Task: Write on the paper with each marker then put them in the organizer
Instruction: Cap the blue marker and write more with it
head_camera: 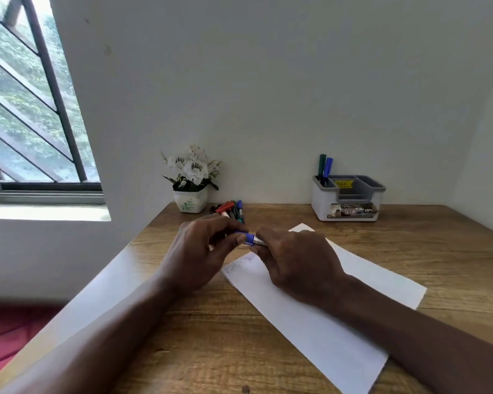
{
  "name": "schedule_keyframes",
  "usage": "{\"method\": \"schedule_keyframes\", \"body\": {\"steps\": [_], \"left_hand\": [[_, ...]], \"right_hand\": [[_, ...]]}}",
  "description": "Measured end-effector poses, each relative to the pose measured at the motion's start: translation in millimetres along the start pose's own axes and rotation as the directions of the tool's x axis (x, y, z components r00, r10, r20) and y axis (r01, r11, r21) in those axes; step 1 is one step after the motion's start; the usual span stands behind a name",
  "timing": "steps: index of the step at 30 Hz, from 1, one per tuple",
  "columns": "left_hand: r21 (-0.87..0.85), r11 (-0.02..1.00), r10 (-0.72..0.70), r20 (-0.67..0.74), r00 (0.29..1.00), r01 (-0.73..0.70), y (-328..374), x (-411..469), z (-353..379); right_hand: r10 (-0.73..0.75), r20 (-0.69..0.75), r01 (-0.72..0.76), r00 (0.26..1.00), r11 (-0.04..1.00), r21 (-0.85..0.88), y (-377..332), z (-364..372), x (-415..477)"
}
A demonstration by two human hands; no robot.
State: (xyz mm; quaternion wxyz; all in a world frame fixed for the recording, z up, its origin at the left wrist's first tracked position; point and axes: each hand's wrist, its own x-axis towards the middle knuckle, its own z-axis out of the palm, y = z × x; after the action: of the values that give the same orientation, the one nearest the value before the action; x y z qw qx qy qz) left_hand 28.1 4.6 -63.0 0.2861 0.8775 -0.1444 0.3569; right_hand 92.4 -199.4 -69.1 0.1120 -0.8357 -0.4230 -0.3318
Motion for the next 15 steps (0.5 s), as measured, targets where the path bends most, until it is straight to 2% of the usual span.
{"method": "schedule_keyframes", "body": {"steps": [3, 5, 7, 12, 15], "left_hand": [[0.087, 0.996, 0.028, -0.056, 0.998, -0.023, 3.9, 0.3, -5.2], [0.091, 0.996, -0.001, -0.084, 0.996, 0.009, 1.4, -1.0, -7.0], [0.055, 0.996, -0.063, -0.109, 0.992, 0.069, -5.1, -1.3, -7.1], [0.097, 0.961, -0.252, -0.068, 0.965, 0.258, -18.3, 1.7, -5.6], [0.233, 0.935, -0.282, 0.041, 0.958, 0.266, -16.9, 2.1, -2.0]], "right_hand": [[0.163, 0.101, -0.170, 0.981, 0.984, 0.062, 2.1, -4.0, 1.1], [0.266, 0.181, -0.287, 0.947, 0.952, 0.105, 8.1, -4.9, 0.7], [0.310, 0.205, -0.342, 0.928, 0.928, 0.145, 12.8, -4.9, 1.8], [0.255, 0.239, -0.300, 0.937, 0.937, 0.179, 18.8, -3.6, 0.5], [0.132, 0.301, -0.182, 0.944, 0.973, 0.144, 17.9, -6.2, -1.7]]}}
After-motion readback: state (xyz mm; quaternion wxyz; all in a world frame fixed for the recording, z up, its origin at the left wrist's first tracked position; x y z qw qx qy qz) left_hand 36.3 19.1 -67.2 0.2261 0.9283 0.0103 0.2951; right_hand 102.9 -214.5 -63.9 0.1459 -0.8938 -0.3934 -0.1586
